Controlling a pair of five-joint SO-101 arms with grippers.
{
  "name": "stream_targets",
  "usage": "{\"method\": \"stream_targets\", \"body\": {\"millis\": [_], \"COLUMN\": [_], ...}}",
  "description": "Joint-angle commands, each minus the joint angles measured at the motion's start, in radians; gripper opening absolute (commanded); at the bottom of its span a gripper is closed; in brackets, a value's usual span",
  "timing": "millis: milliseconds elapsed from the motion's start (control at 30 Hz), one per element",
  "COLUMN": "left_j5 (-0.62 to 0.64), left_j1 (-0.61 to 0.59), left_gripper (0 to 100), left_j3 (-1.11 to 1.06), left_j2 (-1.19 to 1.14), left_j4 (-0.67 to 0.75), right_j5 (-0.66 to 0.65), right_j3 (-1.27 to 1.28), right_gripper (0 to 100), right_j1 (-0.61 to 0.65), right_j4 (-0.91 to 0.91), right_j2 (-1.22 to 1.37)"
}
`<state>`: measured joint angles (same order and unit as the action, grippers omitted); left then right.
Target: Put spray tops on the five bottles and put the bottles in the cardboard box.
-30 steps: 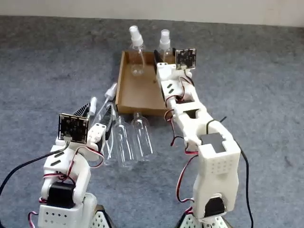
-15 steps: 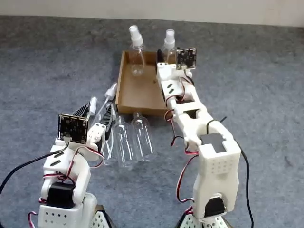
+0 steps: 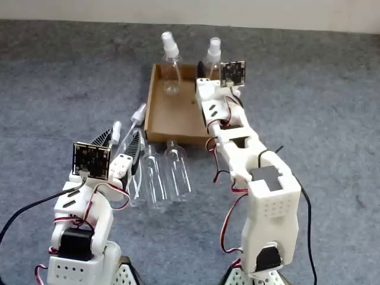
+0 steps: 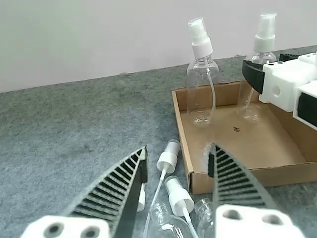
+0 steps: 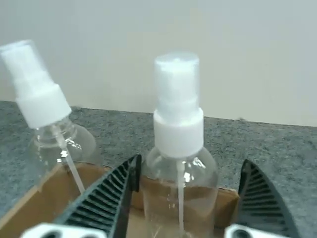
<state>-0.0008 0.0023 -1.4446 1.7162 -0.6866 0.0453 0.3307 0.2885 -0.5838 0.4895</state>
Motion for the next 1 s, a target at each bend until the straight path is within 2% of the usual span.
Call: {"method": "stream_targets", "body": {"millis": [0, 300, 433, 600, 967], "left_j5": [0.006, 0.006, 0.006, 0.006, 0.006], "left_j1": [0.015, 0.015, 0.015, 0.015, 0.015], "left_gripper": [16, 16, 16, 16, 16], "left_j3": [0.005, 0.004, 0.004, 0.004, 0.004], "left_j2": [0.002, 0.002, 0.002, 0.002, 0.002], "left_j4": [0.023, 0.023, 0.023, 0.023, 0.023], "right_j5": [-0.011, -0.071, -0.068, -0.071, -0.071], "right_j3": [-0.048, -0.048, -0.05, -0.05, -0.044], "right_gripper": [26.5, 26.5, 26.5, 26.5, 26.4], "right_j1": [-0.012, -0.012, -0.01, -0.016, 0.007], "right_j4": [-0.015, -0.01, 0.081, 0.107, 0.449], "right_j2": [-0.015, -0.113, -0.177, -0.272, -0.581]}}
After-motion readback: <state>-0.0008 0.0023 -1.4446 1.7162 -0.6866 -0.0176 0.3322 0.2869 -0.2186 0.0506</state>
